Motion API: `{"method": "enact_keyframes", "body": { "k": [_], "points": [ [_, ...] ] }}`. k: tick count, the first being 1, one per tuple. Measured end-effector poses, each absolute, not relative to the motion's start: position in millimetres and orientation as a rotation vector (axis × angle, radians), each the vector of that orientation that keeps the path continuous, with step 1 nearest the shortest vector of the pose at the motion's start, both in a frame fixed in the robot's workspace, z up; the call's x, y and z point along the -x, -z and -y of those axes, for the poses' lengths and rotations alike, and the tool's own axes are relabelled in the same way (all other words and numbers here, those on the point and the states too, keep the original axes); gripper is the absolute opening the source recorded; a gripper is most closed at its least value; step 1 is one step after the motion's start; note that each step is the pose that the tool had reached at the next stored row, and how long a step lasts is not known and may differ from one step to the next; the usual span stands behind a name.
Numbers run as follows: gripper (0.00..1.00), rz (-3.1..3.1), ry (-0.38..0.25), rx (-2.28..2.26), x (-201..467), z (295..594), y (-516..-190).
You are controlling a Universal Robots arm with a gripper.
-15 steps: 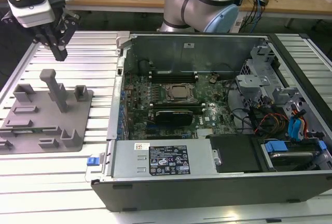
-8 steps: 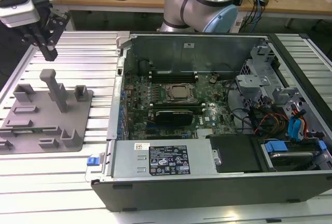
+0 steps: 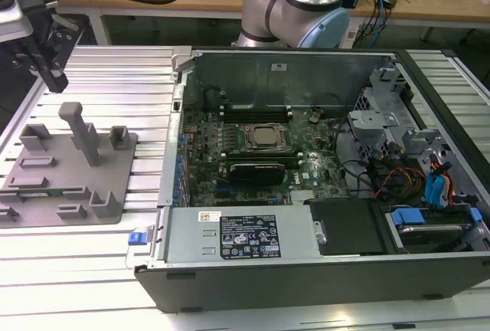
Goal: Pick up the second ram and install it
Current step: 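Reach for the second ram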
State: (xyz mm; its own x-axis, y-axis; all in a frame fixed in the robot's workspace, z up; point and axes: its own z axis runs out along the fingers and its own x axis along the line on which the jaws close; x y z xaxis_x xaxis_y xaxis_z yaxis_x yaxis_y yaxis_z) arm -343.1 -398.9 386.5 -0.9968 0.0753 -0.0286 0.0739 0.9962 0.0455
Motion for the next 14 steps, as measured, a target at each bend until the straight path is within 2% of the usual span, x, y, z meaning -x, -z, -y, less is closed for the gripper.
{"method": "enact_keyframes", "body": {
  "k": [14],
  "points": [
    [0.08, -3.108, -0.069, -0.116, 379.2, 404.5, -366.9]
  ]
}}
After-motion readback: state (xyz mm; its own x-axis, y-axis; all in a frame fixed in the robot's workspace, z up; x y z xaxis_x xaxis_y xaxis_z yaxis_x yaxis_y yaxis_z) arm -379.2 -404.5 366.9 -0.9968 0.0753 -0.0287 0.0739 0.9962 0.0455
